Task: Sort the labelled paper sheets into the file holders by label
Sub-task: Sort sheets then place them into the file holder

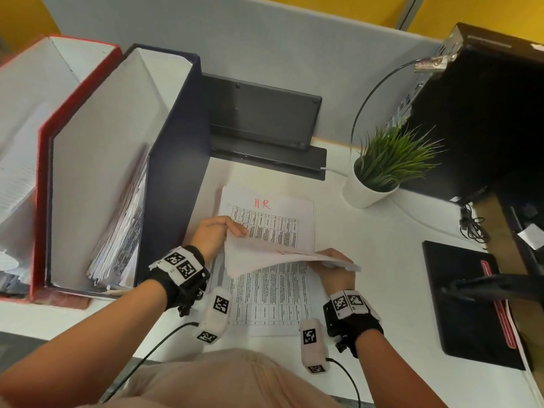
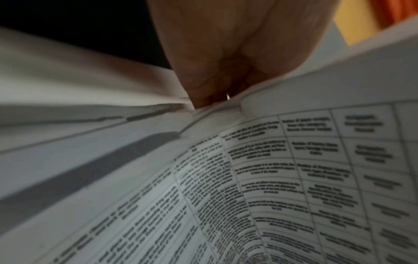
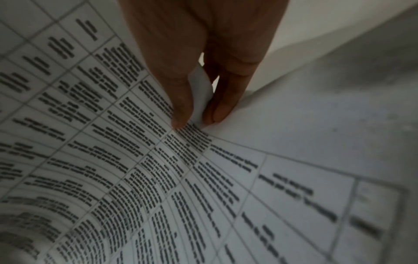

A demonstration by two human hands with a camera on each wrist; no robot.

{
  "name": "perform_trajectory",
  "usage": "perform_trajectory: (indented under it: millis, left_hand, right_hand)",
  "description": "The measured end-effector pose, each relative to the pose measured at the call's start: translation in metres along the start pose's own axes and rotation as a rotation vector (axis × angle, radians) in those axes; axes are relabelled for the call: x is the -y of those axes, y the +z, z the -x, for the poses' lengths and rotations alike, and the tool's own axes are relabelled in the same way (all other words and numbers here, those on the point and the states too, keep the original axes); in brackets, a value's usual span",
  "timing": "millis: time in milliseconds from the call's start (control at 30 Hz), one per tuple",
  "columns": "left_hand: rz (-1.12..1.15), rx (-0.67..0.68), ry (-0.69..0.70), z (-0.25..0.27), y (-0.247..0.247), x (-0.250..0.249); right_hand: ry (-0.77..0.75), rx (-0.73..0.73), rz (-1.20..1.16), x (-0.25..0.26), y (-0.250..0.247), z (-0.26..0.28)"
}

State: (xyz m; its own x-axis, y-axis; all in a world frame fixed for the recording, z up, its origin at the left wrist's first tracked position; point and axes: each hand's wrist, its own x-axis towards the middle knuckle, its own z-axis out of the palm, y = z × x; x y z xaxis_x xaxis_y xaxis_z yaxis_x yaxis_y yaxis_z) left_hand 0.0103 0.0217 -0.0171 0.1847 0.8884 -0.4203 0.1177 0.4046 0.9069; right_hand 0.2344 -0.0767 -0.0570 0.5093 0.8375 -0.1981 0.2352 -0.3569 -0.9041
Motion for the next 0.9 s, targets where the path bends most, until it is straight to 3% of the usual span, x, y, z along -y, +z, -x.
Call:
perform_trajectory:
  millis: [200,300,367,500,633,800,900]
  left_hand:
    - [-0.045,-0.174,-0.080,-0.012,-0.009,-0.003]
    - [-0.170,-0.069,-0.150,-0.012,-0.010,0.000]
    - [-0.202,0.003,-0.126,-0.006,-0.009,-0.004]
    - [0.029,0.211,0.025,0.015,-0.007,-0.027]
    - [-0.051,0.225,0.178,0.034,0.000,-0.047]
    - [-0.202,-0.007,0.603,0.046,0.013,-0.069]
    - [-0.164,-0.147,0.712,0.046,0.011,-0.068]
  right_hand:
    - [0.071,-0.049,0.035,-0.010,0.003,0.001]
    - [0.014,-0.094,0.094,0.000,0.005,0.003]
    - [0.037,-0.131,0.161,0.010,0.006,0.005]
    - [-0.012,-0.118,-0.117,0.041,0.005,0.008]
    - [-0.145,-0.194,-0.268,0.076,0.002,0.008]
    - [-0.340,-0.239,-0.495,0.115,0.003,0.015]
    - [-0.364,-0.220,-0.553,0.114,0.008,0.021]
